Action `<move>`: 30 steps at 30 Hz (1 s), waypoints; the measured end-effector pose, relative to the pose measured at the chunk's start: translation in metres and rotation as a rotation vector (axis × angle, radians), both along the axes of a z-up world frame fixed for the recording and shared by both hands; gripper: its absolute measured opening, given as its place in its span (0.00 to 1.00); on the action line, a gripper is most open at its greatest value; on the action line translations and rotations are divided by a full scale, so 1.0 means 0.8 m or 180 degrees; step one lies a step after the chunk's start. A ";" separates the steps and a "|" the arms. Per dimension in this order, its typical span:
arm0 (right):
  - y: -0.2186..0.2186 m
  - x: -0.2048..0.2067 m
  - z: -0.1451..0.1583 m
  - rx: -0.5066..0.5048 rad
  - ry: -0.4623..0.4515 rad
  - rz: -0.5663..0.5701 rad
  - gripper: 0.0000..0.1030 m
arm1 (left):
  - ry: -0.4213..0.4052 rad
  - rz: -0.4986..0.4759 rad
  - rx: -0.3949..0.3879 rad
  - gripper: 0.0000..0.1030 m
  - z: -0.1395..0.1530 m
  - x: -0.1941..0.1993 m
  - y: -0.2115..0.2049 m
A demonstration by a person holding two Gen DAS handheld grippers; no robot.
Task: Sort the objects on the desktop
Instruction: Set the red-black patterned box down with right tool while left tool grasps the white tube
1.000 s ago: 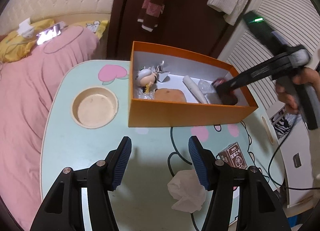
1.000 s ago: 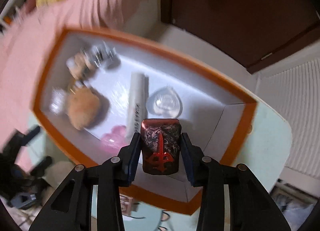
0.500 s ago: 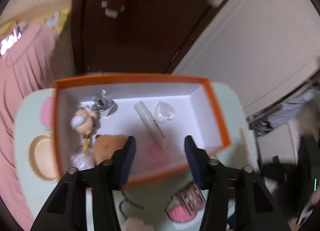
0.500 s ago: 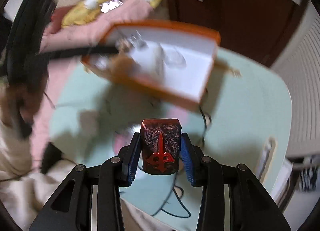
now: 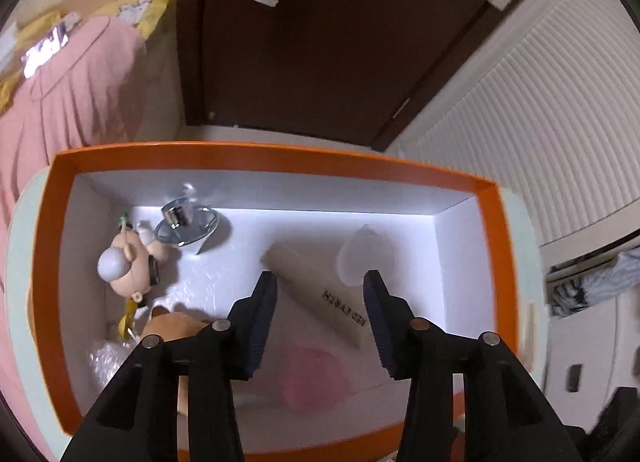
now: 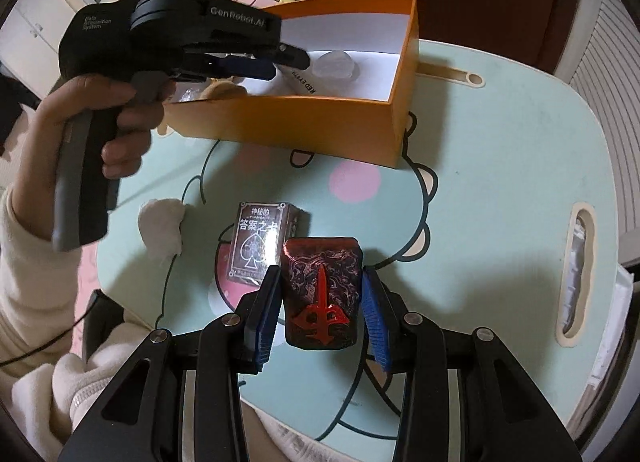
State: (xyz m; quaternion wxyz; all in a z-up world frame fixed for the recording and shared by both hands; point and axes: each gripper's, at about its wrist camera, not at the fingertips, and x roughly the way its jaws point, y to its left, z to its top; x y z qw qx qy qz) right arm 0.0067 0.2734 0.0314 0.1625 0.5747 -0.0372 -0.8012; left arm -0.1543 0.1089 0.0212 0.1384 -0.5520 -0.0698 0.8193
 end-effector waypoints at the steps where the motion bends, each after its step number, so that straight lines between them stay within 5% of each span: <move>1: -0.003 -0.001 -0.005 -0.0010 -0.0006 -0.0009 0.39 | 0.0022 -0.0020 -0.0098 0.41 -0.003 -0.001 0.004; 7: -0.003 0.001 -0.006 -0.0019 0.0019 -0.0028 0.39 | 0.0236 -0.0212 -0.0445 0.17 -0.008 0.012 0.017; 10: -0.001 0.000 -0.006 0.0042 0.0037 -0.0074 0.40 | 0.0288 -0.0323 -0.0345 0.16 -0.006 0.023 0.011; 20: 0.002 -0.009 -0.013 0.0144 0.0103 -0.0264 0.40 | 0.1019 -0.0479 0.0150 0.16 0.118 0.092 -0.056; 25: 0.007 -0.010 -0.007 0.0181 0.0295 -0.0420 0.40 | 0.0921 -0.0439 0.0119 0.16 0.110 0.139 -0.105; 30: 0.017 -0.007 0.008 0.0012 0.0372 -0.0513 0.40 | 0.0492 -0.0269 -0.0055 0.16 0.036 0.154 -0.135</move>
